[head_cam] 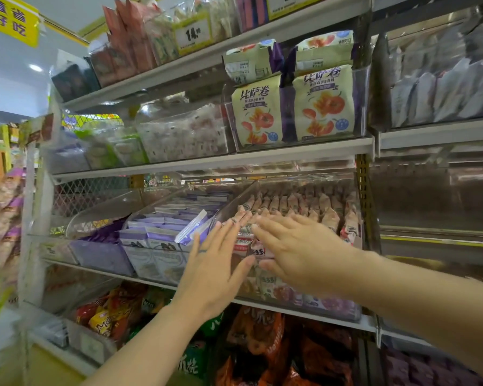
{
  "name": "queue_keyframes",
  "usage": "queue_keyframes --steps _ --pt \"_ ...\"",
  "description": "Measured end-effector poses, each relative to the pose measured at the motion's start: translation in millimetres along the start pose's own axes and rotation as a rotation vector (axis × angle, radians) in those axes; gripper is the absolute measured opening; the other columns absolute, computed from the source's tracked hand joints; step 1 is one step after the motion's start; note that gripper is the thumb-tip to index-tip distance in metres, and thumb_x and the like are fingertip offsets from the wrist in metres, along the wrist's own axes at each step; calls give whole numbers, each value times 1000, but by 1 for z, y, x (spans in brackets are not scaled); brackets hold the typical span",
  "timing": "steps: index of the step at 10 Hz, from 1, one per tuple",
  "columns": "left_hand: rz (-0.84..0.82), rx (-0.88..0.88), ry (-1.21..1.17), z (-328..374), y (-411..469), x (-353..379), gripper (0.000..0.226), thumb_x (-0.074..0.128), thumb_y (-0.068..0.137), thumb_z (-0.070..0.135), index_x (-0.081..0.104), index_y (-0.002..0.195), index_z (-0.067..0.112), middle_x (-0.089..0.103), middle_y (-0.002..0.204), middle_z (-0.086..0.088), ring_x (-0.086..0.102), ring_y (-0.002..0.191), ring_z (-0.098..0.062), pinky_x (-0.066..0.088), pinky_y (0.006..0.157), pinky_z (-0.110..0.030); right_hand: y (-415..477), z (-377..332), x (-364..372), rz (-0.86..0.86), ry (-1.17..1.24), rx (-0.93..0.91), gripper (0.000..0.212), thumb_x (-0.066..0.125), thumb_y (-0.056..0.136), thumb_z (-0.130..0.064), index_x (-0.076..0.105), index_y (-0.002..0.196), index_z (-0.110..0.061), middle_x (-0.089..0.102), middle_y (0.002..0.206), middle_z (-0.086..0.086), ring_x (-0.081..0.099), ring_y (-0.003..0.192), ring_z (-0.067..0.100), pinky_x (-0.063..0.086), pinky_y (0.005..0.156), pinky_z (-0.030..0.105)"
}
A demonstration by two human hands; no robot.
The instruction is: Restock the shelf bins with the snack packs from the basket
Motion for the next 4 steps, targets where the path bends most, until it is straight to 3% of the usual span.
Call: queue_keyframes --steps 2,3,4 --pt "-128 65 124 -7 -7 13 71 -2 80 83 -34 135 50 -24 157 11 -22 144 -8 -22 114 -45 0 1 26 -103 -86 -24 67 17 101 -50 -7 152 -15 -11 160 4 -4 148 21 3 120 43" --pt "-209 36 86 -7 1 8 74 8 82 80 -23 142 50 -19 159 5 -8 148 -13 -26 110 -46 -3 -1 25 -133 -60 12 68 17 100 -51 -9 152 -15 -12 160 5 -6 148 21 2 120 45" --pt "-169 -109 -297 -8 9 -17 64 31 91 66 6 148 49 7 161 11 14 146 -9 -19 114 -47 -1 5 -4 -98 205 98 62 23 99 -52 14 153 -24 18 159 -1 17 146 15 9 119 42"
Point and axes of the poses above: each hand's wrist, its own y-axis towards the middle knuckle, its own x-axis out of the palm, z = x × y, the point moved 8 cm from there along y, towards the middle knuckle
